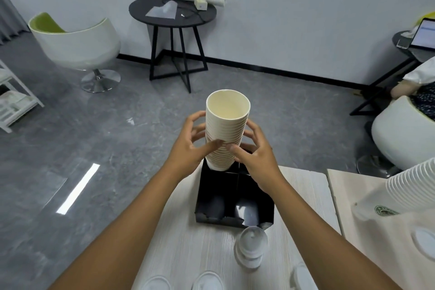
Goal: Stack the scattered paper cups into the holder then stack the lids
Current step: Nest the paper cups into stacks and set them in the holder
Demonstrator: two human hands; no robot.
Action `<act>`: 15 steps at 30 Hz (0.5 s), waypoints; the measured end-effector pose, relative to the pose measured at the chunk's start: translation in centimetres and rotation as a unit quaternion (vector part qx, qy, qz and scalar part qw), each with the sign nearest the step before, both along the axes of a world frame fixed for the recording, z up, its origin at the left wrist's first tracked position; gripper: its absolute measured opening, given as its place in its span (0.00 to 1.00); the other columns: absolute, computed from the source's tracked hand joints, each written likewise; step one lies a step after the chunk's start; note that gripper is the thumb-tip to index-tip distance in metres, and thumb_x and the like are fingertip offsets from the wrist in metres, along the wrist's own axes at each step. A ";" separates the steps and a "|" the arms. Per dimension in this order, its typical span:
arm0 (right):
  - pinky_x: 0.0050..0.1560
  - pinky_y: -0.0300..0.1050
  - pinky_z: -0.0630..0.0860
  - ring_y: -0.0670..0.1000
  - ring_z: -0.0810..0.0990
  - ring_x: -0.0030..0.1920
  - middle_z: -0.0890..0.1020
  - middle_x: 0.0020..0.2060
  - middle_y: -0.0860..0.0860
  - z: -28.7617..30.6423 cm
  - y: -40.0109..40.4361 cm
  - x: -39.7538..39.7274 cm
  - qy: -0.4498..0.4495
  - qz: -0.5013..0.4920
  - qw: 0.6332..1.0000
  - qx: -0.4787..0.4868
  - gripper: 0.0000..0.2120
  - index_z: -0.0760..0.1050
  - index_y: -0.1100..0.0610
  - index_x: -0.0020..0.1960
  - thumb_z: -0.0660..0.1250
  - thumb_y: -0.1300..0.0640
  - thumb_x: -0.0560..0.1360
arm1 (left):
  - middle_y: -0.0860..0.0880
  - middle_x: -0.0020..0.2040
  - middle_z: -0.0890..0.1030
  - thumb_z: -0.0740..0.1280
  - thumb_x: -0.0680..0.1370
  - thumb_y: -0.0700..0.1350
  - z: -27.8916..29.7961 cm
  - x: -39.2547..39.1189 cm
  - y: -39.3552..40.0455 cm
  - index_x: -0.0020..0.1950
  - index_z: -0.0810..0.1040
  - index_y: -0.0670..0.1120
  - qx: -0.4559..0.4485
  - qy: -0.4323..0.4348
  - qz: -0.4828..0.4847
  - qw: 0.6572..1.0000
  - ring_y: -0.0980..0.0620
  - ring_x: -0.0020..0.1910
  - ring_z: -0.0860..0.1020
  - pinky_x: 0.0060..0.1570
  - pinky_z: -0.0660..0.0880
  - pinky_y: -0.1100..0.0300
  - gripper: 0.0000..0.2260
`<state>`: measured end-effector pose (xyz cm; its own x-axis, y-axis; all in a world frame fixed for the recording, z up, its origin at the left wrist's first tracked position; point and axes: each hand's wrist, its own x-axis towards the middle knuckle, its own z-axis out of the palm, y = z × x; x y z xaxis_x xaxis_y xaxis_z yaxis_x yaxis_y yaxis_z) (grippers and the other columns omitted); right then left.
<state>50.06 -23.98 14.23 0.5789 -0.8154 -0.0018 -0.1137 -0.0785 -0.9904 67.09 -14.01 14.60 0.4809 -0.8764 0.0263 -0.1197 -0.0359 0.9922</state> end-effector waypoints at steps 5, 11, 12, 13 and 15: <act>0.66 0.64 0.77 0.49 0.78 0.68 0.73 0.71 0.37 -0.3 1.2 -0.3 0.001 -0.004 1.000 -0.001 0.33 0.64 0.30 0.73 0.76 0.47 0.75 | 0.56 0.67 0.80 0.80 0.66 0.66 -0.2 -0.7 0.4 0.70 0.67 0.70 -0.003 0.007 -0.001 1.000 0.59 0.70 0.75 0.68 0.74 0.37 0.37; 0.70 0.58 0.74 0.48 0.74 0.69 0.72 0.73 0.38 -0.2 2.0 -1.0 0.023 0.005 1.000 -0.010 0.36 0.60 0.34 0.77 0.75 0.48 0.76 | 0.59 0.75 0.72 0.78 0.70 0.61 -0.3 -1.3 1.2 0.75 0.64 0.66 -0.005 -0.022 0.006 1.000 0.61 0.73 0.71 0.73 0.71 0.44 0.37; 0.71 0.57 0.73 0.49 0.74 0.69 0.71 0.73 0.39 -0.1 2.1 -1.4 0.029 0.003 1.000 -0.010 0.38 0.59 0.35 0.78 0.76 0.47 0.76 | 0.59 0.76 0.71 0.79 0.71 0.60 -0.3 -1.5 1.6 0.76 0.63 0.65 -0.005 -0.027 0.011 1.000 0.59 0.74 0.70 0.73 0.71 0.45 0.38; 0.71 0.58 0.73 0.48 0.74 0.70 0.71 0.73 0.39 0.0 2.3 -1.9 0.035 0.000 0.999 -0.009 0.39 0.58 0.35 0.79 0.76 0.47 0.76 | 0.59 0.77 0.70 0.79 0.72 0.58 -0.4 -1.6 2.0 0.77 0.62 0.64 -0.004 -0.030 0.014 0.999 0.57 0.75 0.69 0.72 0.72 0.47 0.39; 0.70 0.59 0.74 0.49 0.75 0.69 0.71 0.73 0.40 0.2 2.6 -3.1 0.043 -0.004 0.999 -0.009 0.40 0.57 0.33 0.79 0.76 0.45 0.75 | 0.59 0.78 0.67 0.79 0.73 0.55 -0.4 -2.1 2.9 0.79 0.60 0.62 0.000 -0.039 0.011 0.999 0.54 0.77 0.68 0.70 0.73 0.50 0.40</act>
<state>46.92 -21.41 14.41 0.5705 -0.8204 -0.0369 -0.1991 -0.0946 -0.9754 65.00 -11.06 14.23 0.4959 -0.8660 0.0642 -0.1962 -0.0397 0.9798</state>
